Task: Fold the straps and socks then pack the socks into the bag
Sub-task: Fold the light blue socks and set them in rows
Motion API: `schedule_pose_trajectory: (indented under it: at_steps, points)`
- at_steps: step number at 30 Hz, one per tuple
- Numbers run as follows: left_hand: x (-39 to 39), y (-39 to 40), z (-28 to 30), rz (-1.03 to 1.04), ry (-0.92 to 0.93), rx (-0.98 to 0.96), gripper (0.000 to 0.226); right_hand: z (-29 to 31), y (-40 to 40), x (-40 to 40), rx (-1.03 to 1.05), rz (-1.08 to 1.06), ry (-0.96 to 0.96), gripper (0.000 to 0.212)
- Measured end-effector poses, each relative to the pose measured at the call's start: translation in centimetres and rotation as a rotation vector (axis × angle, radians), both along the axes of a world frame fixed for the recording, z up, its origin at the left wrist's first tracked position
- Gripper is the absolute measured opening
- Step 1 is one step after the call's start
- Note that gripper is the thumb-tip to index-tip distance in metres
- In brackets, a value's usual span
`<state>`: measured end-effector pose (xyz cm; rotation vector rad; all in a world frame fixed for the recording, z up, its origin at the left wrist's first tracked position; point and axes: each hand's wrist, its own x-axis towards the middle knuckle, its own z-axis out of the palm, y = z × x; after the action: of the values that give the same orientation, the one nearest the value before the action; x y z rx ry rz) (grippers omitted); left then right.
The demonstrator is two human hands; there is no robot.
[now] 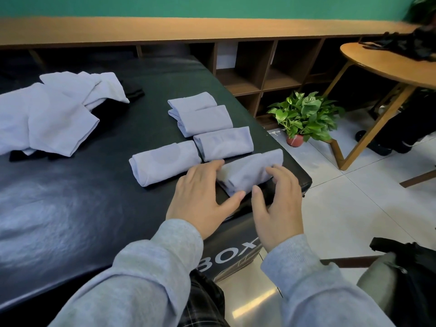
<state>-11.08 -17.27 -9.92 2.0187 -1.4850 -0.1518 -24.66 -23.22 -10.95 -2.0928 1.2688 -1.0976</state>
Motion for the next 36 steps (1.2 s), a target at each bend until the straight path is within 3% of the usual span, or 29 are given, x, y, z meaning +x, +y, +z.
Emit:
schedule_pose_trajectory:
  at_steps: [5, 10, 13, 18, 21, 23, 27, 33, 36]
  points:
    - [0.0, 0.2, -0.2, -0.147, -0.064, -0.058, 0.043, 2.2, 1.4, 0.4, 0.464, 0.027, -0.265, 0.041]
    - [-0.2, 0.6, -0.6, -0.252, -0.071, -0.143, 0.027, 2.8, 1.1, 0.5, 0.539, -0.028, -0.288, 0.061]
    - [-0.3, 0.6, -0.8, -0.228, -0.12, -0.174, 0.028, 2.8, 0.5, -0.2, 0.563, -0.097, -0.277, 0.055]
    - [-0.3, 0.2, -1.0, -0.267, -0.217, 0.029, 0.046, 2.4, 0.6, -1.5, 0.641, -0.13, -0.261, 0.048]
    - [-0.4, 0.5, -1.0, -0.259, -0.244, 0.058, 0.048, 2.4, 1.0, -1.6, 0.607, -0.121, -0.248, 0.069]
    - [-0.4, 0.8, -1.0, -0.229, -0.226, 0.055, 0.049, 2.3, 1.3, -1.5, 0.521, -0.109, -0.178, 0.077]
    - [-0.7, 1.9, -1.4, -0.138, -0.261, 0.042, 0.046, 1.9, 2.1, -1.3, 0.425, -0.027, 0.103, 0.048]
    - [-0.9, 2.9, -0.5, -0.052, -0.22, 0.08, 0.054, 1.9, 1.9, -0.1, 0.28, 0.012, 0.478, 0.065]
    - [-0.8, 2.6, -0.5, -0.097, -0.24, 0.05, 0.042, 1.6, 1.1, 0.0, 0.174, 0.109, 0.616, 0.063]
